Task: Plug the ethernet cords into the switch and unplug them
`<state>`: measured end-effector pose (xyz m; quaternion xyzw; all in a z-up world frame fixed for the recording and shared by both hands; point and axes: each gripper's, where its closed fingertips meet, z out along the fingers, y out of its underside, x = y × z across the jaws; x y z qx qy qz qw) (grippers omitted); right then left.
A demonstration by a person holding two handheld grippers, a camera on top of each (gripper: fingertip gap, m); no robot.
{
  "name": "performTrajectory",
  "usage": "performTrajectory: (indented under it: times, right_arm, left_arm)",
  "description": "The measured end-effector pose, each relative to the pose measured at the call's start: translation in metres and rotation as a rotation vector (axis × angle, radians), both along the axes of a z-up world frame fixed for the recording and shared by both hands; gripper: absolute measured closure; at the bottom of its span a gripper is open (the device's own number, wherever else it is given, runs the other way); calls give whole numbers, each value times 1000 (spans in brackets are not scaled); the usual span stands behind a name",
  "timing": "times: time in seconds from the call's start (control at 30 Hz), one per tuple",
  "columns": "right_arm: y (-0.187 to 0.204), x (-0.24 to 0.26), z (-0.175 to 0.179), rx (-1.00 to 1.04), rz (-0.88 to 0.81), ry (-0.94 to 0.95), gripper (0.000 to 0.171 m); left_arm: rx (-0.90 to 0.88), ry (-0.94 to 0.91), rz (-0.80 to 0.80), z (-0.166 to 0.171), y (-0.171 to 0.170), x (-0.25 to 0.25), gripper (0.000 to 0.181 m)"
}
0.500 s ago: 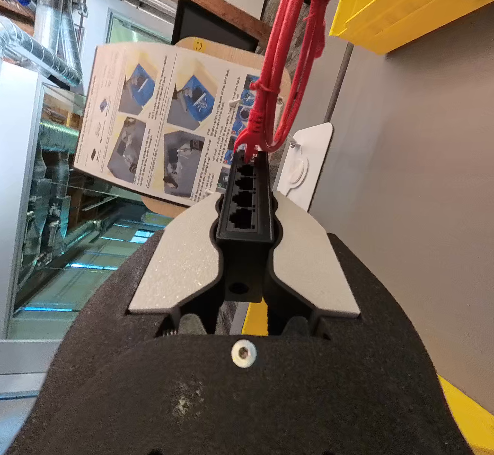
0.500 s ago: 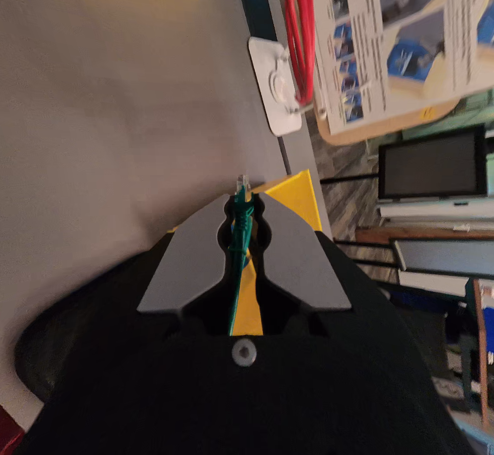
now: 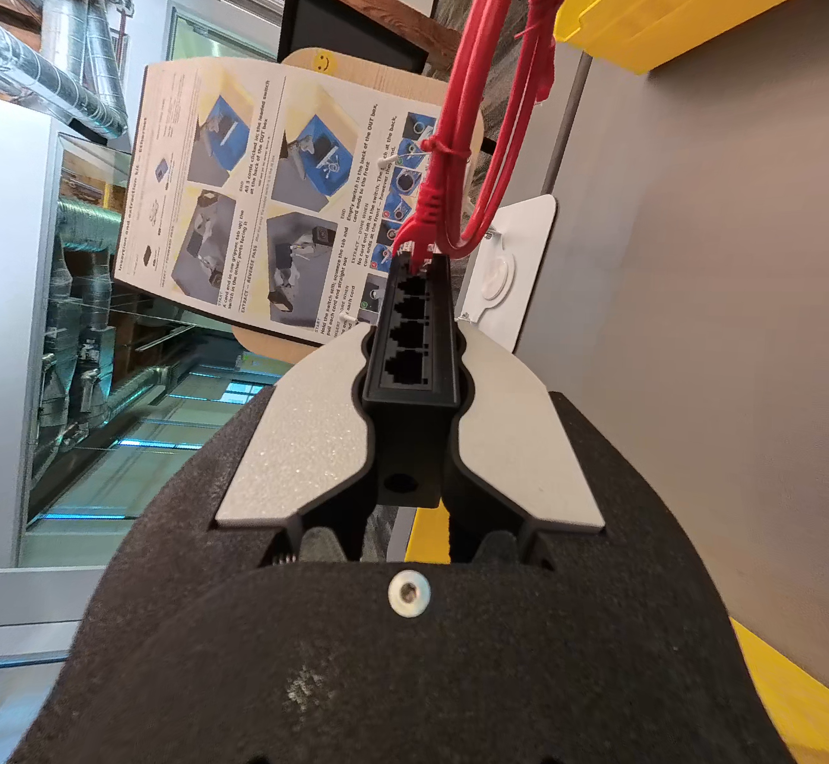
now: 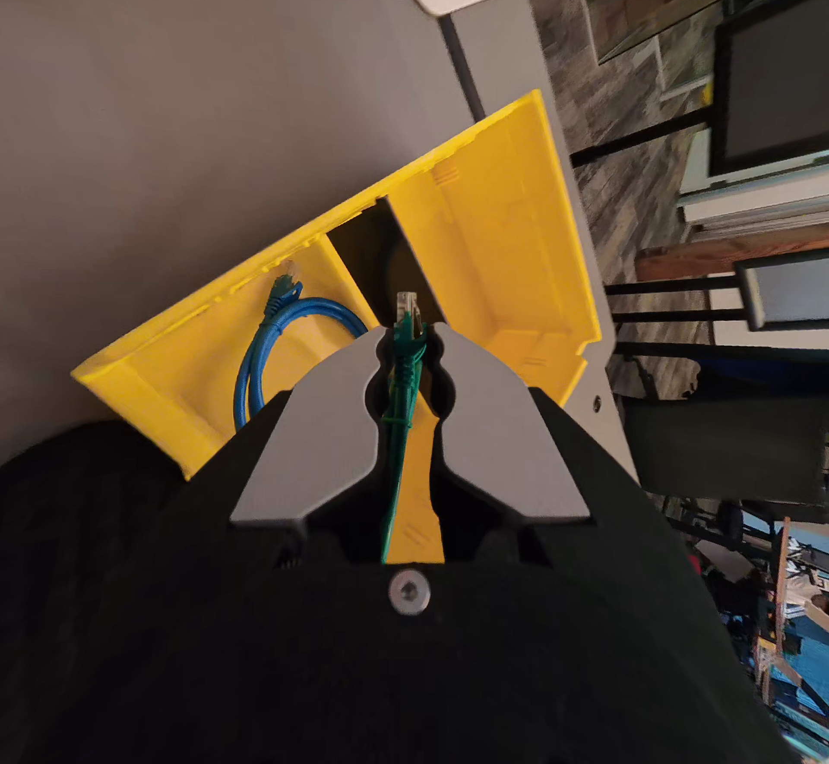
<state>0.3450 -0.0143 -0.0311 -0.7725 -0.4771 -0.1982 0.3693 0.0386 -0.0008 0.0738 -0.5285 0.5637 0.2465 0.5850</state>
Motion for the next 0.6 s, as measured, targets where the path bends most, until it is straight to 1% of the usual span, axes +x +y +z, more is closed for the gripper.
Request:
performTrajectory:
  times: [0.07,0.17,0.23,0.3,0.37,0.47,0.53,0.6]
  right_arm:
    - [9,-4,-21,-20,-5,12,156]
    - [19,-12,-43,-59,-29,94,156]
    - [22,-16,-47,-71,-41,170,154]
    - [23,-19,-43,-83,-57,260,152]
    - [22,-21,-31,-86,-61,337,146]
    - [17,-22,-3,-57,-47,400,145]
    - [10,-30,28,23,3,401,145]
    - [-2,-50,66,141,101,375,145]
  left_arm:
    - [-3,0,-4,0,0,1,151]
    - [-6,-3,-4,0,-1,0,151]
    - [-12,-1,-2,-1,0,0,151]
    - [-16,3,-6,-2,-1,1,151]
    - [-27,4,-15,-4,-1,2,151]
    - [-28,0,-32,-3,-4,4,151]
    - [-2,-8,-64,1,-8,7,151]
    - [37,-8,-124,6,-17,14,150]
